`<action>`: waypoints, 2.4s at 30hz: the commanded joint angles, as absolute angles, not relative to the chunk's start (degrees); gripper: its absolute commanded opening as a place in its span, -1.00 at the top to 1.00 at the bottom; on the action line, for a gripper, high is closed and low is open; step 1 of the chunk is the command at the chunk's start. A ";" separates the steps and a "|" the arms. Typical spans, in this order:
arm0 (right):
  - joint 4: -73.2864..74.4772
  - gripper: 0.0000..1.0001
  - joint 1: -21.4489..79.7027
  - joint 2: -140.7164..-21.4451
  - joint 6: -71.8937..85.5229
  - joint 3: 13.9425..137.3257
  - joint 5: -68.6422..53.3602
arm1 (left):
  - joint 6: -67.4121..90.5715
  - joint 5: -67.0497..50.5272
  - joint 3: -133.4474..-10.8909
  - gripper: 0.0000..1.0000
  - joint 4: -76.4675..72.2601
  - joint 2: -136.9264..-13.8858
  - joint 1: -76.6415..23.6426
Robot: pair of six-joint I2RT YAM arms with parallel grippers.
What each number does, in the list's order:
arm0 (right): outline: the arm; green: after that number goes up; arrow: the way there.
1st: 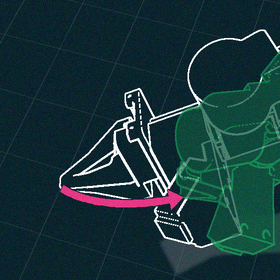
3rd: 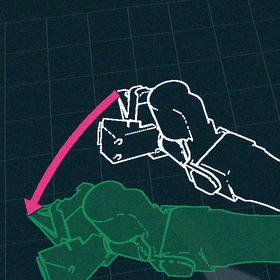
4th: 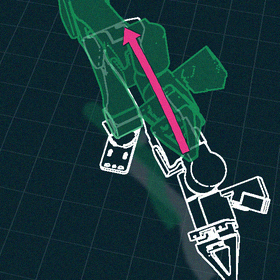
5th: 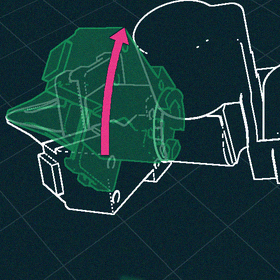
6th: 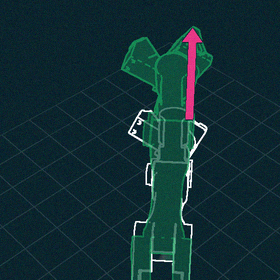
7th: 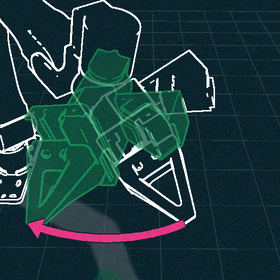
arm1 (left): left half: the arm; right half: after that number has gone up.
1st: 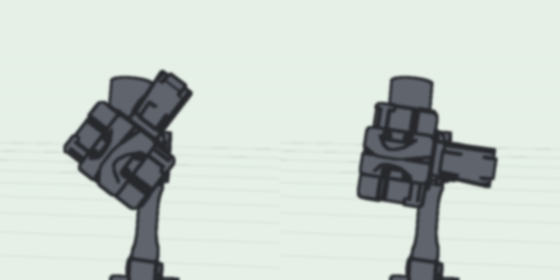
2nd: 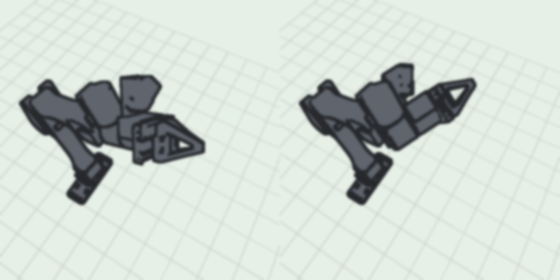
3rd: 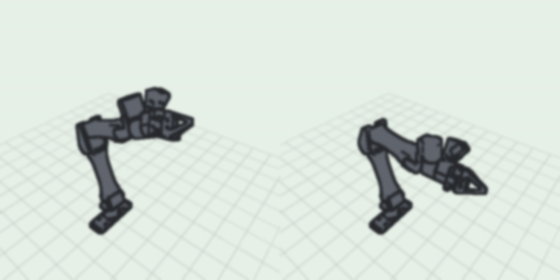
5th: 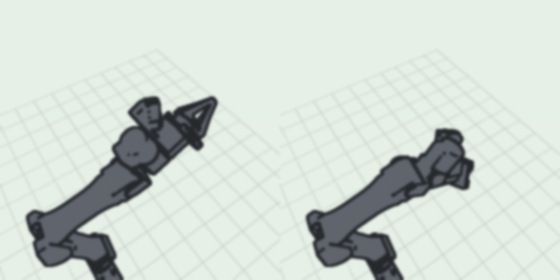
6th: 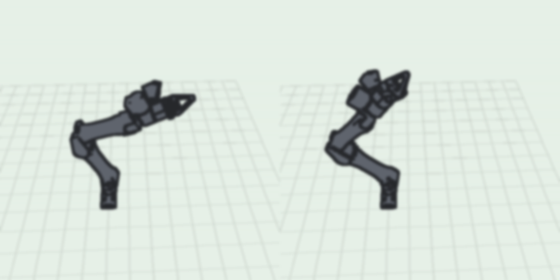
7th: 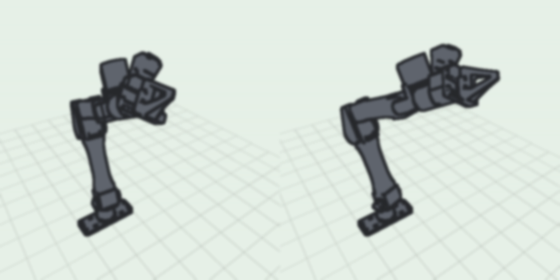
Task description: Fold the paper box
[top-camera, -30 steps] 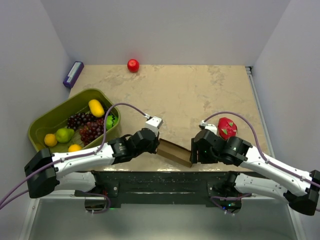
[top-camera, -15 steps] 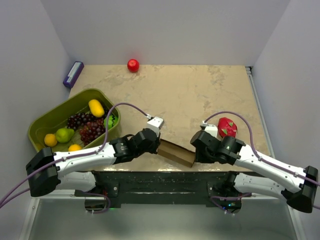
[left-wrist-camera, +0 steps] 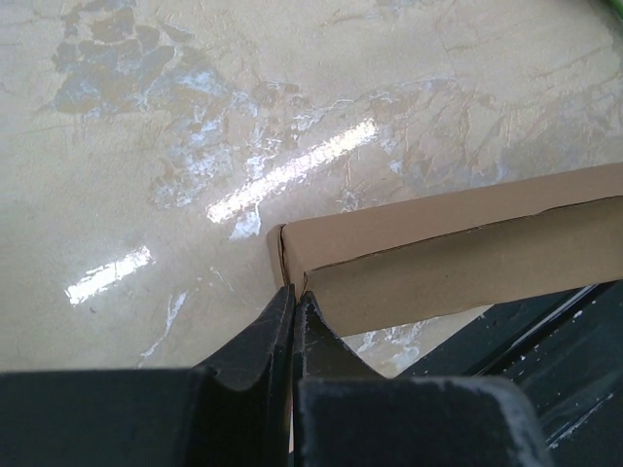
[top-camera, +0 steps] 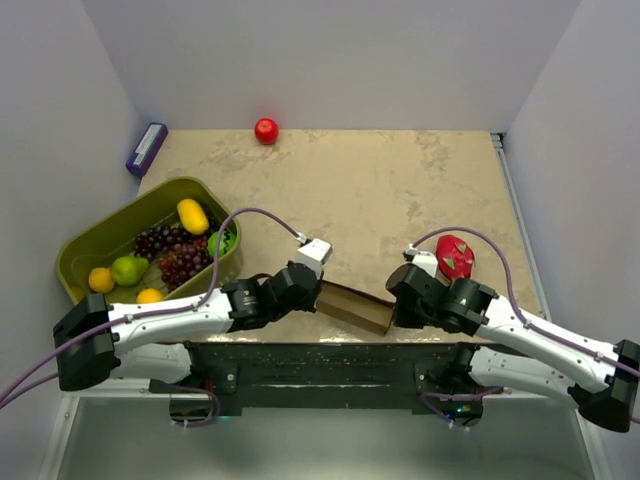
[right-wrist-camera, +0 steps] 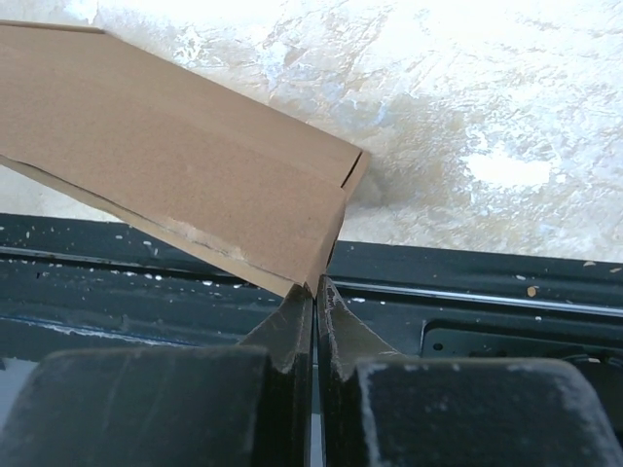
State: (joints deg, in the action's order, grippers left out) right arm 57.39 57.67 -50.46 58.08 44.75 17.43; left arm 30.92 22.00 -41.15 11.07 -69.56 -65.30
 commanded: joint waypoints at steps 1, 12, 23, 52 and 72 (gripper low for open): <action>53.18 1.00 57.22 -50.27 59.77 42.54 14.25 | 30.06 26.10 -41.04 1.00 12.83 -70.40 -66.62; 51.33 1.00 51.68 -46.75 57.22 41.75 9.67 | 29.97 30.32 -41.57 1.00 14.68 -71.63 -68.03; 51.77 1.00 51.59 -49.57 55.99 41.92 11.34 | 32.34 28.39 -42.63 0.56 13.62 -68.73 -68.03; 51.15 1.00 51.59 -48.69 54.58 41.04 9.93 | 34.02 12.57 -36.65 -0.23 -4.22 -67.32 -58.18; 51.94 1.00 51.68 -46.94 56.16 41.57 9.93 | 32.96 17.49 -32.18 0.06 -7.99 -73.74 -58.27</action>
State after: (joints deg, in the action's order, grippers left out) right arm 51.55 51.68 -48.21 55.35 41.58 10.68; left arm 33.43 15.29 -35.18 -5.63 -73.08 -58.26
